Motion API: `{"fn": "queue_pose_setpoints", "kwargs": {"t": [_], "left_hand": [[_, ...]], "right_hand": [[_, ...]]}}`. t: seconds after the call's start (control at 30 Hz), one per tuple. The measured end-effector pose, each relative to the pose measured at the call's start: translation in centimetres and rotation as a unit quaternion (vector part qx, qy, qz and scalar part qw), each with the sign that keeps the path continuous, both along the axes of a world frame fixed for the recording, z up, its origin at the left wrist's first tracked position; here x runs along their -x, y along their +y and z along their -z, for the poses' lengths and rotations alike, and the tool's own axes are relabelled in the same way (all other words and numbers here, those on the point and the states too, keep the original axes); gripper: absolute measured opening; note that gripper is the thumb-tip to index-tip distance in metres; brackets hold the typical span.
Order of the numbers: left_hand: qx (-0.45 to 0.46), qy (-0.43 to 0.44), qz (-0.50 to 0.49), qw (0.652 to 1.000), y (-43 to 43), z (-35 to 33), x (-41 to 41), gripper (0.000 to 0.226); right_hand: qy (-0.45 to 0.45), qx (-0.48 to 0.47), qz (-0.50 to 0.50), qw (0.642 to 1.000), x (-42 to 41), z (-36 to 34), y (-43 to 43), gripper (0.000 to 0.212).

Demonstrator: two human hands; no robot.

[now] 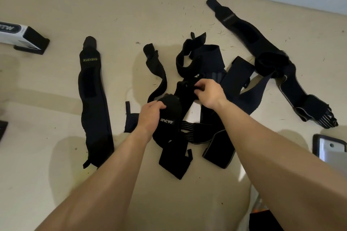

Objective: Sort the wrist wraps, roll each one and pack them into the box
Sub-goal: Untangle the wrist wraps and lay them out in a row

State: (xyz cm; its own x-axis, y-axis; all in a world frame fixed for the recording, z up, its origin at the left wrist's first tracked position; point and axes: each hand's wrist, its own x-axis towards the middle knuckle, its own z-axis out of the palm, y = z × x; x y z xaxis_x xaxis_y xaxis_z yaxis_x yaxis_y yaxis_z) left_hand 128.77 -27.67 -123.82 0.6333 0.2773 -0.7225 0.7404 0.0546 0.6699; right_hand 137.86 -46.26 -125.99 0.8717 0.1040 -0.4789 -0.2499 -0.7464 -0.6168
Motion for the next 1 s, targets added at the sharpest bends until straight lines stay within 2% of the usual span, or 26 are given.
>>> {"fn": "queue_pose_setpoints", "kwargs": {"t": [0.07,0.13,0.23,0.33,0.43,0.57,0.67,0.73,0.83,0.9,1.0], "left_hand": [[0.015,-0.001,-0.010,1.000,-0.2,-0.3,-0.1,0.017],[0.047,0.007,-0.045,0.998,-0.4,-0.4,0.0,0.026],[0.141,0.000,-0.114,0.983,-1.1,-0.8,0.0,0.020],[0.170,-0.038,-0.131,0.976,-1.8,-1.7,-0.6,0.028],[0.174,-0.081,-0.100,0.976,-2.3,-3.1,-2.1,0.054],[0.162,-0.102,-0.050,0.980,-2.9,-4.0,-3.3,0.032],[0.071,-0.109,-0.012,0.991,-3.4,-3.9,-3.1,0.024],[0.048,-0.105,0.003,0.993,-3.4,-3.2,-3.0,0.023],[0.082,-0.061,0.023,0.995,-2.6,-2.4,-2.9,0.023],[0.119,-0.038,0.039,0.991,-1.9,-2.1,-2.8,0.028],[0.153,-0.049,0.062,0.985,-0.9,-1.7,-2.3,0.034]], "right_hand": [[0.029,-0.161,0.100,0.982,0.0,-1.2,-0.9,0.019],[0.058,-0.292,0.185,0.937,0.1,-2.9,-2.0,0.025],[0.110,-0.412,0.214,0.879,0.2,-4.2,-4.2,0.023],[0.142,-0.471,0.224,0.841,0.1,-4.7,-5.8,0.038],[0.152,-0.460,0.196,0.853,0.5,-5.4,-6.4,0.040],[0.101,-0.405,0.165,0.893,0.9,-6.6,-6.2,0.030],[0.008,-0.292,0.121,0.949,0.5,-7.4,-6.0,0.027],[-0.040,-0.240,0.076,0.967,0.1,-8.0,-6.1,0.022],[-0.115,-0.152,0.017,0.982,-0.2,-8.9,-5.8,0.022],[-0.134,-0.138,0.016,0.981,-0.3,-9.5,-5.7,0.027],[-0.172,-0.071,0.013,0.982,-0.5,-9.6,-6.0,0.033]]}}
